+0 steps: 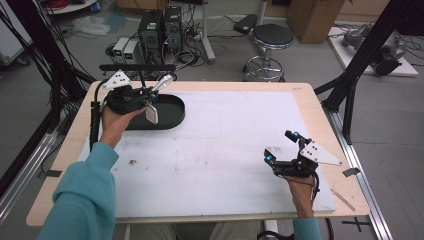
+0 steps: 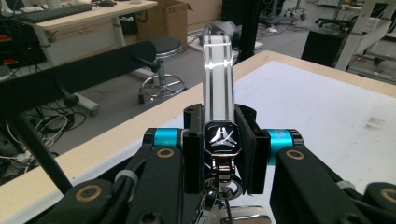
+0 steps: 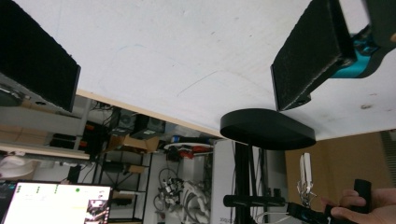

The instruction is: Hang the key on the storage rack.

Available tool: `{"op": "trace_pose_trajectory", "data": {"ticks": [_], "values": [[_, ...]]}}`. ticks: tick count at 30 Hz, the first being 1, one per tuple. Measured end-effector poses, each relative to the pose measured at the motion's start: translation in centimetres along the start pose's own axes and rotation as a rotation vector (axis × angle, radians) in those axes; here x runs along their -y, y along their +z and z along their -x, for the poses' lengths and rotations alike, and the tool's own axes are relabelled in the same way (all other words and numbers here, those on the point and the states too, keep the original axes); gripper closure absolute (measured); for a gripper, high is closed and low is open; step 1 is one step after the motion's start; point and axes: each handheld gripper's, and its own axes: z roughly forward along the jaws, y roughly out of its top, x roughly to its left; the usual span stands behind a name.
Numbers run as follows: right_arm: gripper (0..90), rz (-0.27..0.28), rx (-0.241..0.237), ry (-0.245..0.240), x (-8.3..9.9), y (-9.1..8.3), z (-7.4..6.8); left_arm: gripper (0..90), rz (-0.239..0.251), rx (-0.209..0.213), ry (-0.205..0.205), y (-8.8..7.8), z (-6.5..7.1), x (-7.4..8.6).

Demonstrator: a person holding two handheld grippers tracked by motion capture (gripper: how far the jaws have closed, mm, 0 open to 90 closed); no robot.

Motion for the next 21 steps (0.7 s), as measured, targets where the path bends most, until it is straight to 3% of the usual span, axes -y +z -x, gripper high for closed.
{"op": "trace_pose_trajectory", "data": {"ticks": [12,21], "values": [[0.8,0.061,0.021,-0.004,1.2,-0.3,0.0,74.3,-0.016,-0.006,-0.010,1.8,-1.0,-0.9],[0.8,0.072,0.022,-0.005,1.6,-0.3,-0.2,74.3,-0.022,-0.019,-0.053,2.9,-1.5,-0.3]]}}
